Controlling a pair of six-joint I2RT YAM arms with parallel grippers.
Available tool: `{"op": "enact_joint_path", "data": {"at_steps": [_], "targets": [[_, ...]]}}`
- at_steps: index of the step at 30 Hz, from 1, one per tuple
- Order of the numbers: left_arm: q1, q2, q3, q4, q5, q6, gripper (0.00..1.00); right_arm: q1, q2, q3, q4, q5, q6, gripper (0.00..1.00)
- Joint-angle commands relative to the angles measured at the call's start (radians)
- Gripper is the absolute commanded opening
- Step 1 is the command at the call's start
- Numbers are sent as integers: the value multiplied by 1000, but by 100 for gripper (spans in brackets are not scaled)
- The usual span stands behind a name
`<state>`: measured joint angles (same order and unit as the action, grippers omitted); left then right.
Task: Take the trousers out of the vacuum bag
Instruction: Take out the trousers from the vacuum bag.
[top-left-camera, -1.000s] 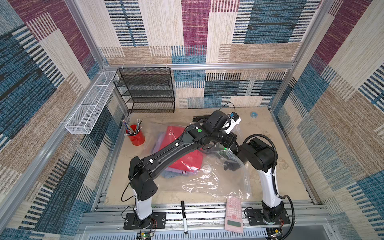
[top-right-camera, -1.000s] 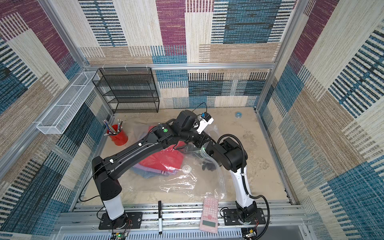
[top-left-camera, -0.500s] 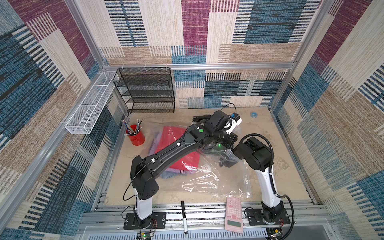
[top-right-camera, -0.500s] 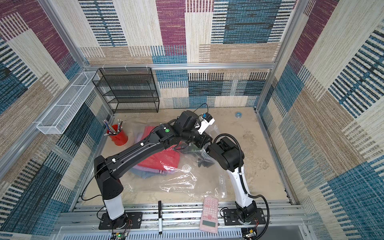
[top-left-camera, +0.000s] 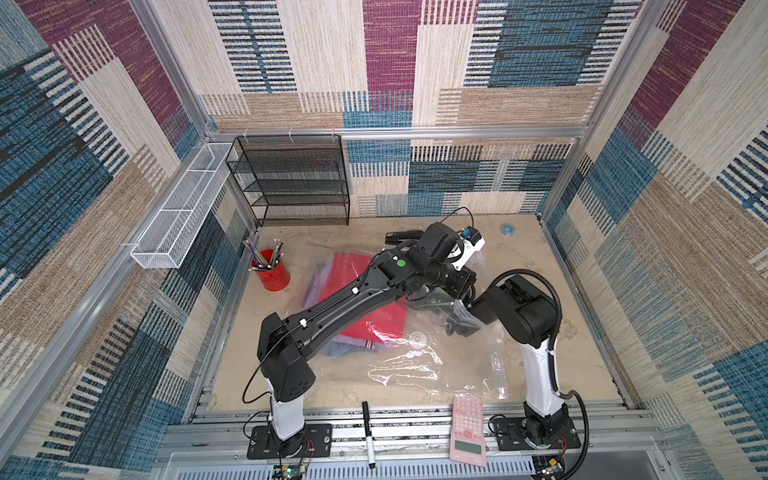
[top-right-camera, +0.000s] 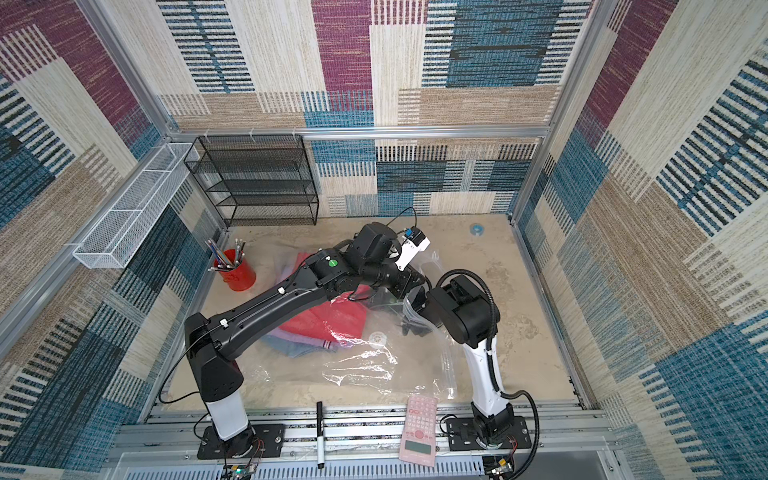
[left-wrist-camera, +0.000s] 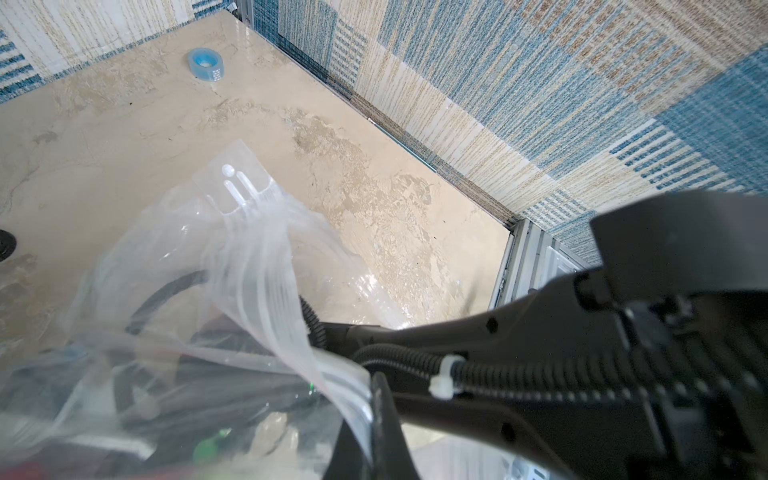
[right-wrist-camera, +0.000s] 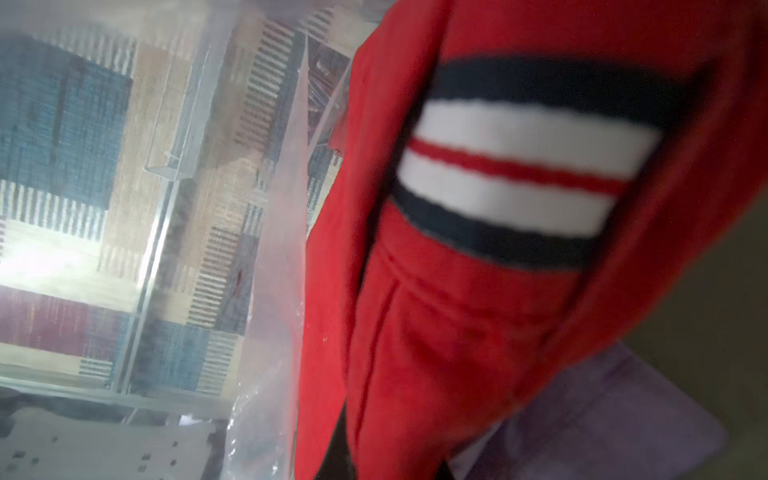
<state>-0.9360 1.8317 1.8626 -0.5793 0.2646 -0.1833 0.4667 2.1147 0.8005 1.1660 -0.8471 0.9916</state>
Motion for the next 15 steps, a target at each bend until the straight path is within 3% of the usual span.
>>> {"op": "enact_joint_path", "data": {"at_steps": [1, 6, 11, 15], "targets": [[3, -22, -13, 35, -23, 30, 0, -43, -59, -54, 123, -18, 28, 0], [3, -26, -18, 40, -31, 32, 0, -76, -137, -97, 75, -71, 16, 0], [4, 0, -1, 40, -20, 28, 0, -69, -171, -114, 120, -115, 90, 0], [0, 25, 32, 39, 9, 19, 0, -39, -180, -80, -4, -109, 18, 1]]}}
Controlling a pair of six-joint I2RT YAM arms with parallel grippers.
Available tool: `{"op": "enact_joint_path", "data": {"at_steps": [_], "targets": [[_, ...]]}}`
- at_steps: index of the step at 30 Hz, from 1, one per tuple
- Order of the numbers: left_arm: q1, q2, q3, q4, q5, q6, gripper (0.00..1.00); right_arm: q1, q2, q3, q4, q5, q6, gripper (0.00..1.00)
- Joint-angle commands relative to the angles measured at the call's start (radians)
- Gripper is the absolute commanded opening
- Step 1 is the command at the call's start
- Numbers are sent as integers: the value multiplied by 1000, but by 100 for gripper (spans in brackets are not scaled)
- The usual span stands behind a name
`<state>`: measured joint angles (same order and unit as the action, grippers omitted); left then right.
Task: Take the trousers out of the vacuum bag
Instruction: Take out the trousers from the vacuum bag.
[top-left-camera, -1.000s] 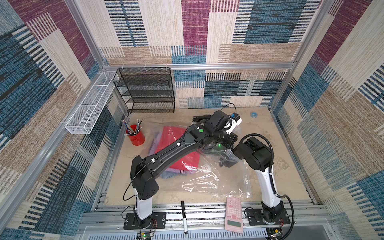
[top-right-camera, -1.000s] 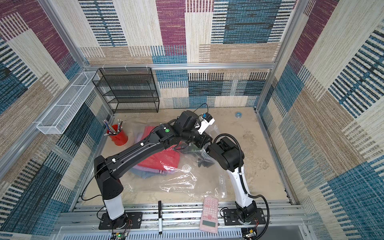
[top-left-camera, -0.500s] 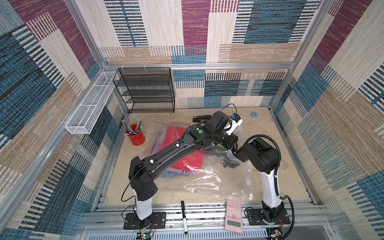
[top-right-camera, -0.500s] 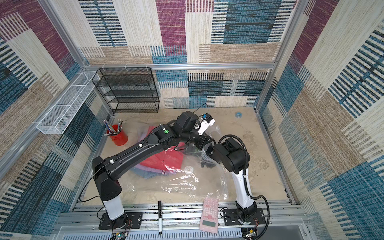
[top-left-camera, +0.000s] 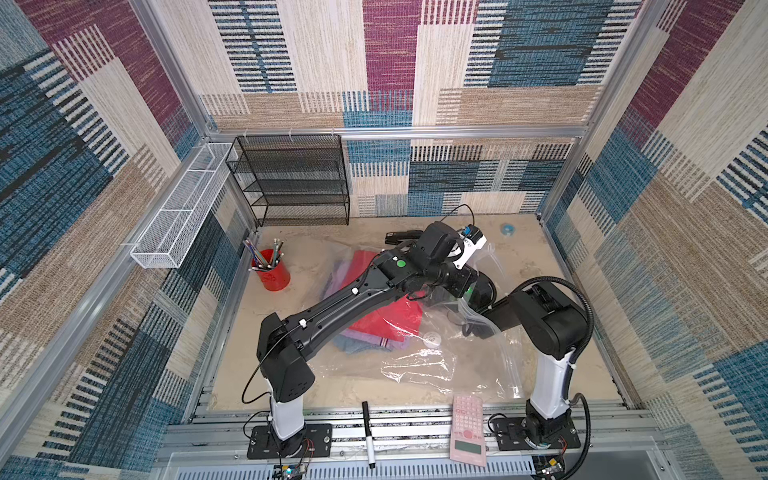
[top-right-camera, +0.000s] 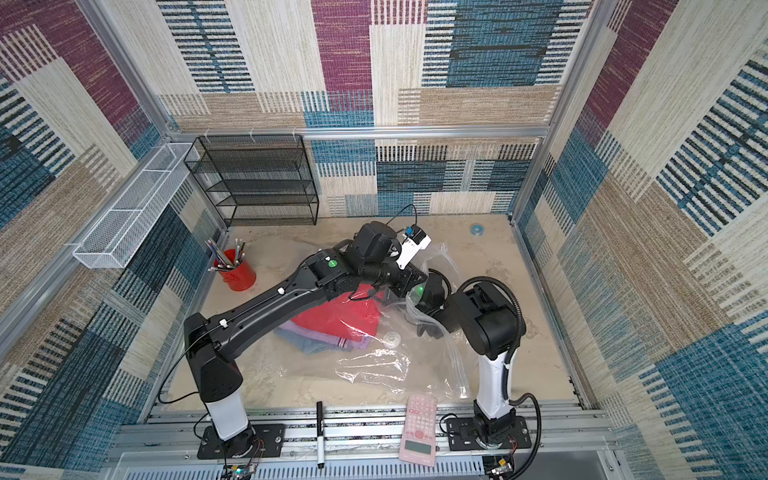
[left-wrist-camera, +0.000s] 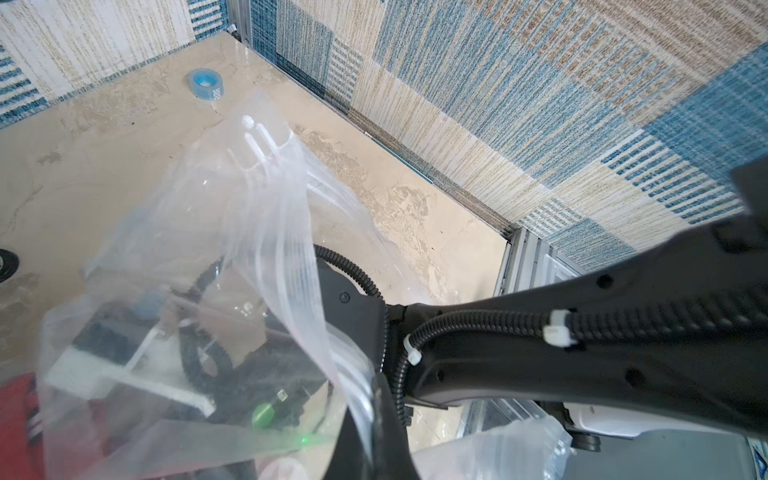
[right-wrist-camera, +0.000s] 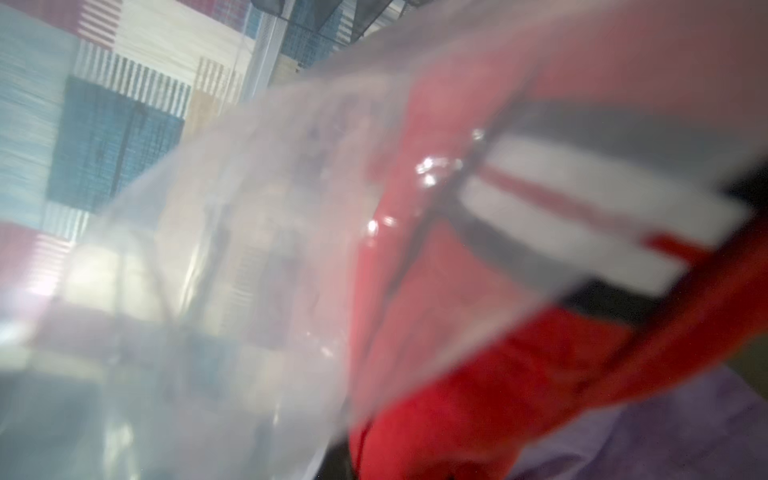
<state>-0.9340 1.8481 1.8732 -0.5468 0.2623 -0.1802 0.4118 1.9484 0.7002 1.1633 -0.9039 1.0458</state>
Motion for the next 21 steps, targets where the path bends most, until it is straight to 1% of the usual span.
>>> {"op": "enact_joint_path", "data": {"at_steps": [1, 4, 6, 8, 13, 17, 21], "targets": [[-3, 9, 30, 10, 16, 16, 0, 21, -6, 30, -40, -43, -61, 0], [-14, -8, 46, 28, 13, 29, 0, 28, 55, 54, -72, -35, -77, 0], [-17, -21, 57, 33, 1, 37, 0, 28, 86, 54, -22, -46, -37, 0], [-17, -30, 59, 32, -14, 45, 0, 28, 77, 44, 4, -51, -14, 0], [-14, -37, 42, 10, -68, 64, 0, 8, -47, 5, -78, -46, -53, 0], [-14, -56, 5, 34, -82, 65, 0, -29, -153, -19, -205, -50, -115, 0], [-12, -67, 1, 35, -111, 77, 0, -53, -227, -49, -266, -62, -145, 0]]}}
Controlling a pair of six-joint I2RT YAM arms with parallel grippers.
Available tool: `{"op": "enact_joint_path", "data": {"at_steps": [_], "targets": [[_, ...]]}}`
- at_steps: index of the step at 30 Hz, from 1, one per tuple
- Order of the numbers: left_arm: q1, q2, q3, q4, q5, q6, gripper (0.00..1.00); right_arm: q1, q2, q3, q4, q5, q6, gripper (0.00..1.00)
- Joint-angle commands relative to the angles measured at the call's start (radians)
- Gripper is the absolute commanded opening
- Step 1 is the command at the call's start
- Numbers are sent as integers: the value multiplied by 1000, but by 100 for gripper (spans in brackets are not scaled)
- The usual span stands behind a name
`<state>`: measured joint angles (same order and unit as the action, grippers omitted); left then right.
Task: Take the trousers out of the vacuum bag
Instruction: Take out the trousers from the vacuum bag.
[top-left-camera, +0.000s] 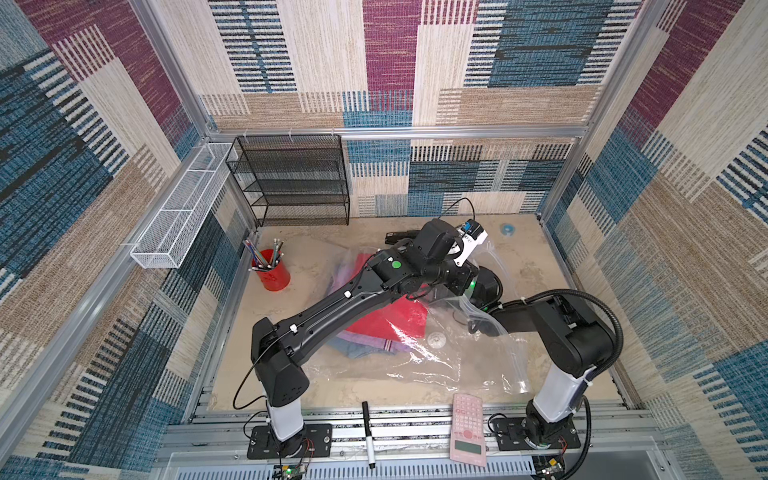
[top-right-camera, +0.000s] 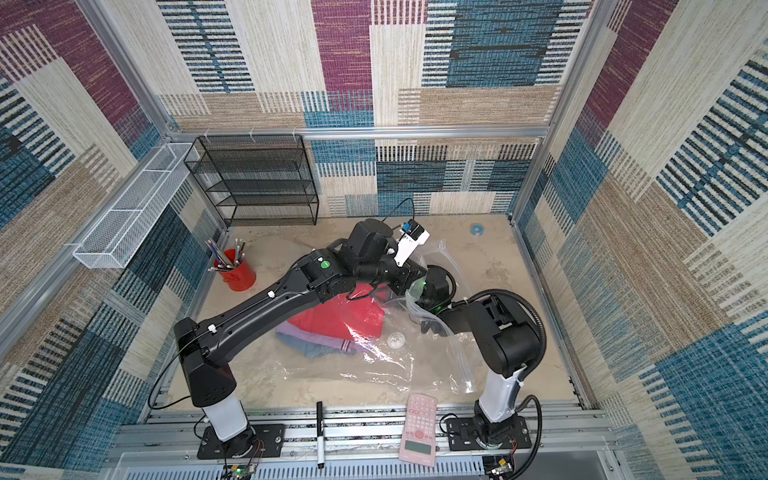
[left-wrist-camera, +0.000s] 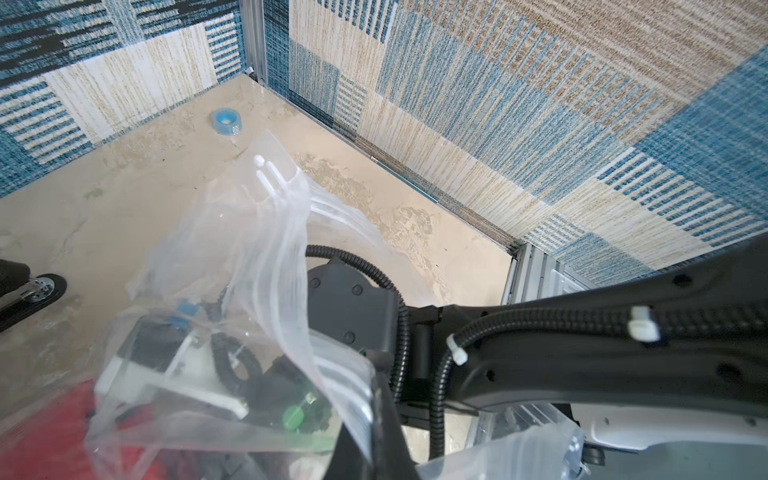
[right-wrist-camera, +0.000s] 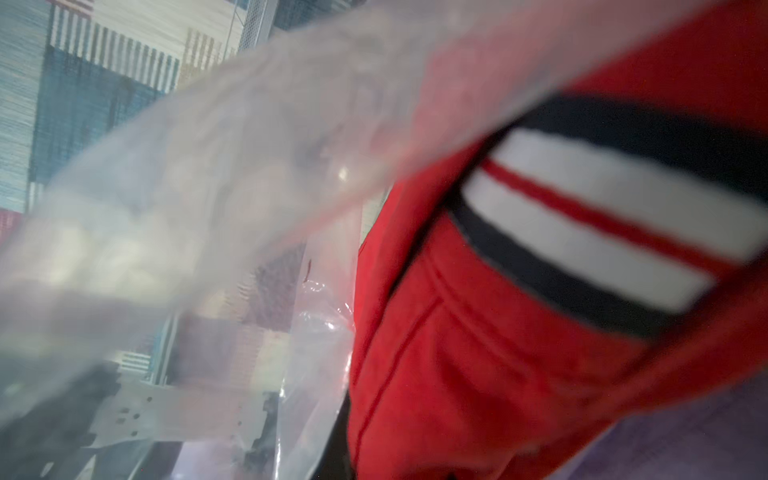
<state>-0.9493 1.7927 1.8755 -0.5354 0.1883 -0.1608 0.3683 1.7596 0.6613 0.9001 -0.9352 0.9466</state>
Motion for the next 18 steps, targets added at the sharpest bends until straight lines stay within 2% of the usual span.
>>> {"op": "enact_joint_path", "data": {"at_steps": [1, 11, 18], "targets": [[4, -13, -2, 23, -42, 61, 0, -15, -51, -18, -10, -37, -47, 0], [9, -30, -1, 20, -51, 70, 0, -54, -9, -102, -20, -68, -96, 0], [8, -32, 13, 17, 0, 69, 0, -41, 157, -98, 249, -107, 47, 0]]}}
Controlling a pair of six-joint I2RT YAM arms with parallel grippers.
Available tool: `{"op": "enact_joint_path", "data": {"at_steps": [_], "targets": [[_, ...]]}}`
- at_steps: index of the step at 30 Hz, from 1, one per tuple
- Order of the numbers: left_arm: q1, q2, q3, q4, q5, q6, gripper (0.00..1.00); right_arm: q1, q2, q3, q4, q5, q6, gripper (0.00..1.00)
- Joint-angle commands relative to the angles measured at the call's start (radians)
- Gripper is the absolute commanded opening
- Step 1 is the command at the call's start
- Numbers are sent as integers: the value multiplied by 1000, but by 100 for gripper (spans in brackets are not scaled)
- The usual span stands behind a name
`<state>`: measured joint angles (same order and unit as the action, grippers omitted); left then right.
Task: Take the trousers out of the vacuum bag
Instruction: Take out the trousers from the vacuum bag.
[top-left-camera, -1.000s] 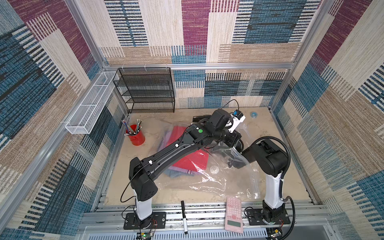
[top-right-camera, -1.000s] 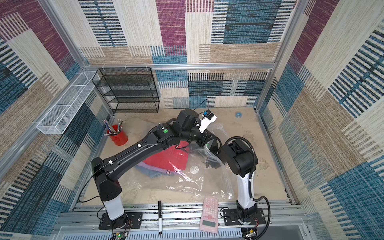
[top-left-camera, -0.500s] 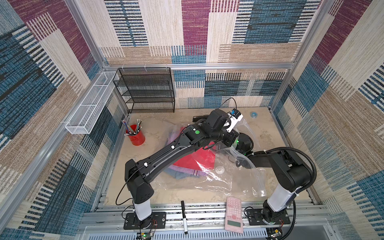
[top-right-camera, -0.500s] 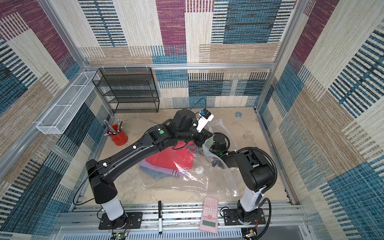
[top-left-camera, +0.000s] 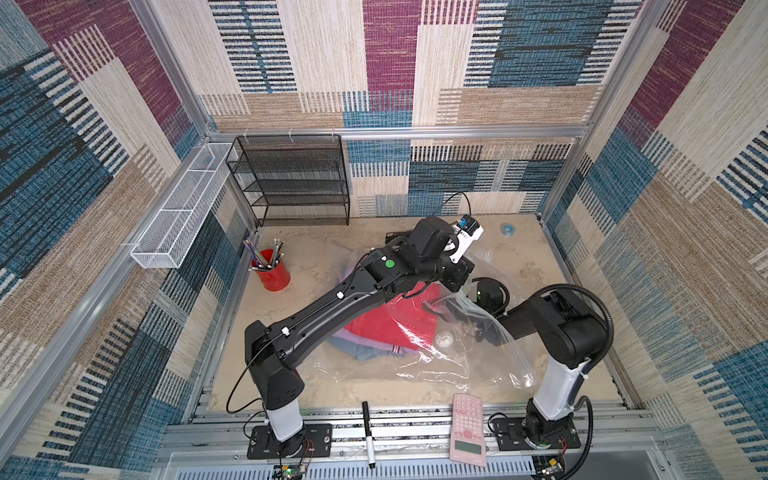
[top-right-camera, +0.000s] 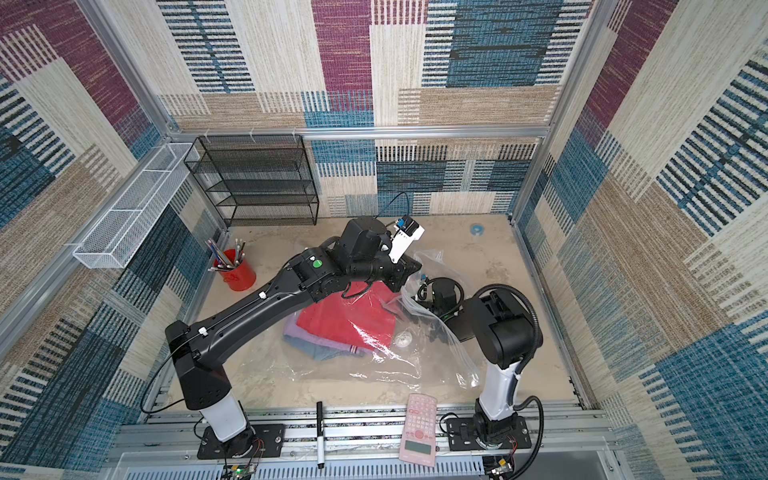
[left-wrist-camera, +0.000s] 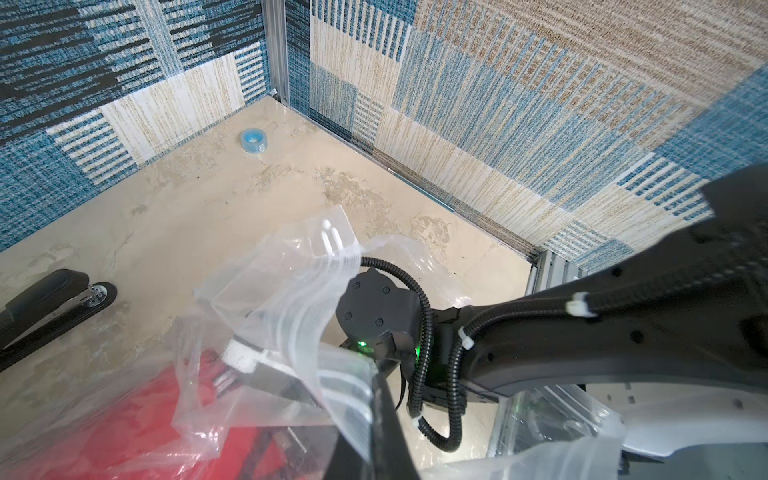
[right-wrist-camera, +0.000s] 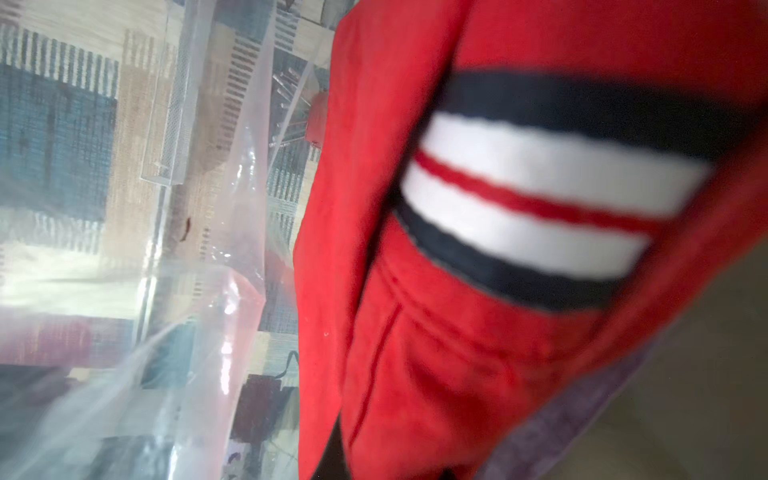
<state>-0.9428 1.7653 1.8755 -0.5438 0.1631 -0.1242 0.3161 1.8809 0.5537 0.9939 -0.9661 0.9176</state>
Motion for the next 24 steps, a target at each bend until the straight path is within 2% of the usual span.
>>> {"op": "enact_joint_path", "data": {"at_steps": [1, 4, 7, 10, 12, 13, 14, 17, 18, 22, 24], "targets": [[2, -1, 16, 23, 34, 33, 0, 22, 50, 23, 168, -79, 88, 0], [1, 12, 24, 22, 47, 27, 0, 59, 64, 62, 168, -71, 90, 0], [1, 17, 26, 23, 54, 23, 0, 67, 76, 68, 192, -55, 106, 12], [0, 13, 19, 24, 59, 24, 0, 53, 73, 39, 218, -37, 118, 31], [-1, 6, 14, 23, 62, 26, 0, 42, 54, 27, 192, -25, 102, 48], [0, 3, 11, 23, 65, 25, 0, 37, 41, 25, 166, -18, 83, 53], [-1, -1, 9, 23, 68, 24, 0, 30, 20, 23, 124, -3, 57, 56], [-1, -9, 2, 23, 70, 26, 0, 23, -59, 36, -64, 72, -61, 80], [0, -11, 1, 22, 70, 27, 0, 23, -82, 51, -134, 102, -105, 85], [-2, -12, 2, 24, 70, 32, 0, 21, -93, 122, -312, 147, -193, 91], [-2, -10, 7, 25, 71, 32, 0, 21, -72, 136, -328, 145, -194, 90]]}}
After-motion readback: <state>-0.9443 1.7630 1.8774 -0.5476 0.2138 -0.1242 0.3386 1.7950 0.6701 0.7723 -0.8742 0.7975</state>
